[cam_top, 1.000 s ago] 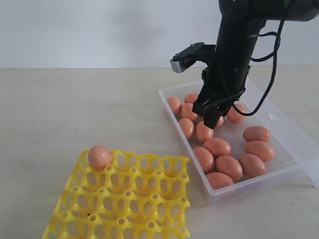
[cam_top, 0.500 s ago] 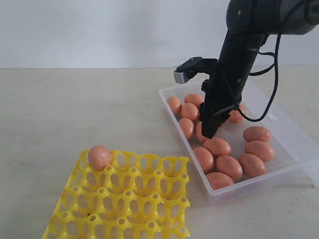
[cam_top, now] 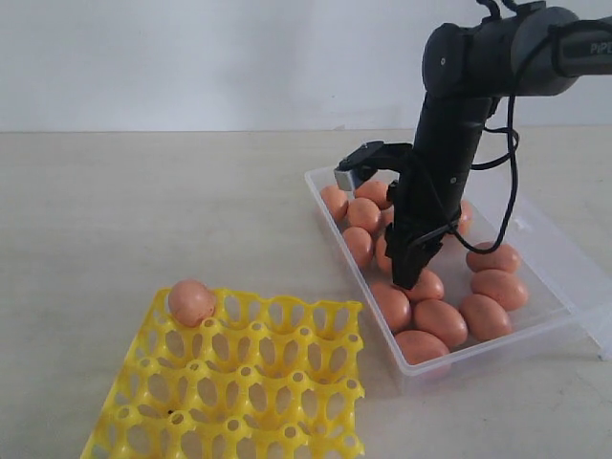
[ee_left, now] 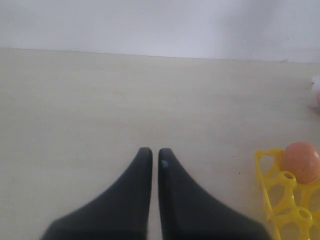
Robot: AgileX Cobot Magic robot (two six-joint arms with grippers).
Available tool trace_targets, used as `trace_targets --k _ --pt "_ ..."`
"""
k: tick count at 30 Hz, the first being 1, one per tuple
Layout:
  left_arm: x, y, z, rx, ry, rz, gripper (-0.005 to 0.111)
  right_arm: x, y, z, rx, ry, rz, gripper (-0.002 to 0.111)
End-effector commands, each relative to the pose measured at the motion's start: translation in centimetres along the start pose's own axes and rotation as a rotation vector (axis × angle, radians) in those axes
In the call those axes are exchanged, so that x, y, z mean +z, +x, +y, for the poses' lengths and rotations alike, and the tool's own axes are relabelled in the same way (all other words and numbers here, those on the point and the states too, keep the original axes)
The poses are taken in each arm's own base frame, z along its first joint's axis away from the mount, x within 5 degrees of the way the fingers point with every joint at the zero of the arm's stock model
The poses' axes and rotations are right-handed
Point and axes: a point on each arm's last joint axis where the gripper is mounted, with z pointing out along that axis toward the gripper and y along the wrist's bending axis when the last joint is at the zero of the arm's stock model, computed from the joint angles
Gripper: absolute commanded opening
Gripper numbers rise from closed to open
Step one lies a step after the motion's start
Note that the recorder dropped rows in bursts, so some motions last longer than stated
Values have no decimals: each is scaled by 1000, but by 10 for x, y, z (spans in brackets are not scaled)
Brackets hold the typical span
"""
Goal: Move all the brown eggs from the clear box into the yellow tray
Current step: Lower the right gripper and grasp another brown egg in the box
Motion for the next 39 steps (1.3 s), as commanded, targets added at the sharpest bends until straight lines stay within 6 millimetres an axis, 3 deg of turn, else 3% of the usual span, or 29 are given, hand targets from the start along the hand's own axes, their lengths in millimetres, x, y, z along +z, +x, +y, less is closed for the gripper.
trace_targets --k 1,7,10,13,16,25,34,39 --pt "0 1 0 4 1 -6 4 8 1 -4 -7 -6 24 42" --pt "0 1 0 4 1 -6 4 20 0 -6 24 -36 36 37" --pt "0 1 0 4 1 -6 4 20 0 -6 45 -36 36 0" --pt "0 1 0 4 1 -6 4 20 0 -6 58 -39 33 0" --pt "0 1 0 4 1 -6 4 19 -1 -4 232 -52 21 0" --pt "0 1 0 4 1 -6 4 -42 -8 8 359 50 -210 0" --pt "0 1 0 4 1 -6 4 -78 -2 21 426 127 -374 0" --pt "0 1 0 4 1 -6 4 -69 23 38 420 143 -372 0"
